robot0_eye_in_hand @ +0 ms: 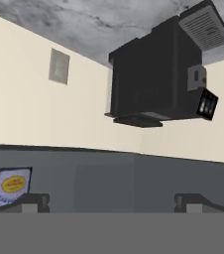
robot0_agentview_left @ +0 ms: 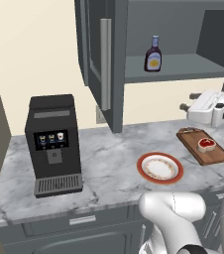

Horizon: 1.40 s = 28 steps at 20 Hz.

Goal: Pick the steak from the plate and place it on the cutting board. Then pick the condiment bottle from the cabinet and place it next to the cutting board.

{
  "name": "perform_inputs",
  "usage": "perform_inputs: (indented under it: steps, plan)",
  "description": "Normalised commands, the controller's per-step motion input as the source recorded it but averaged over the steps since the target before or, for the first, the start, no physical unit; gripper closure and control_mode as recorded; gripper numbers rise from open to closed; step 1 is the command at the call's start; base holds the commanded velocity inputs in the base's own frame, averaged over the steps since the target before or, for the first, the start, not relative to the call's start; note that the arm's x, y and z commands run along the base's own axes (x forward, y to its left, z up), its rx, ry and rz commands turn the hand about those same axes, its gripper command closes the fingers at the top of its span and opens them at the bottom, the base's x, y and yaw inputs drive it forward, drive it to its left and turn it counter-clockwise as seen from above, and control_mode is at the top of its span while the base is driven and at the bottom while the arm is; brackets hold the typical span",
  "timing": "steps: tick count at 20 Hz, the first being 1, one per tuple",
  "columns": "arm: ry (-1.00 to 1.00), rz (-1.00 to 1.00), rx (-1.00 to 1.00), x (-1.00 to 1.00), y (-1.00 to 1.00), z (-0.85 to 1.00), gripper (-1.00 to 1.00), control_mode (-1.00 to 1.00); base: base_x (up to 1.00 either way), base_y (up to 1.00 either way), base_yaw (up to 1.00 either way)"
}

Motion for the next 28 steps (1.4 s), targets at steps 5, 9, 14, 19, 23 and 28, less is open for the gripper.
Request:
perform_inputs:
  steps: [5,9,14,19,23,28]
  plan:
    - [-0.07,0.0,0.02,0.0,0.06,0.18,-1.0,-1.0,0.0,0.0,0.0]
    - [-0.08,0.0,0.02,0.0,0.05,0.17,-1.0,-1.0,0.0,0.0,0.0]
    - [-0.07,0.0,0.02,0.0,0.05,0.18,-1.0,-1.0,0.0,0.0,0.0]
    - [-0.04,0.0,0.01,0.0,0.02,0.14,-1.0,-1.0,0.0,0.0,0.0]
    - [0.0,-0.01,0.0,0.0,0.0,0.1,-1.0,-1.0,0.0,0.0,0.0]
    - [0.01,-0.01,0.0,0.0,0.0,0.19,-1.0,-1.0,0.0,0.0,0.0]
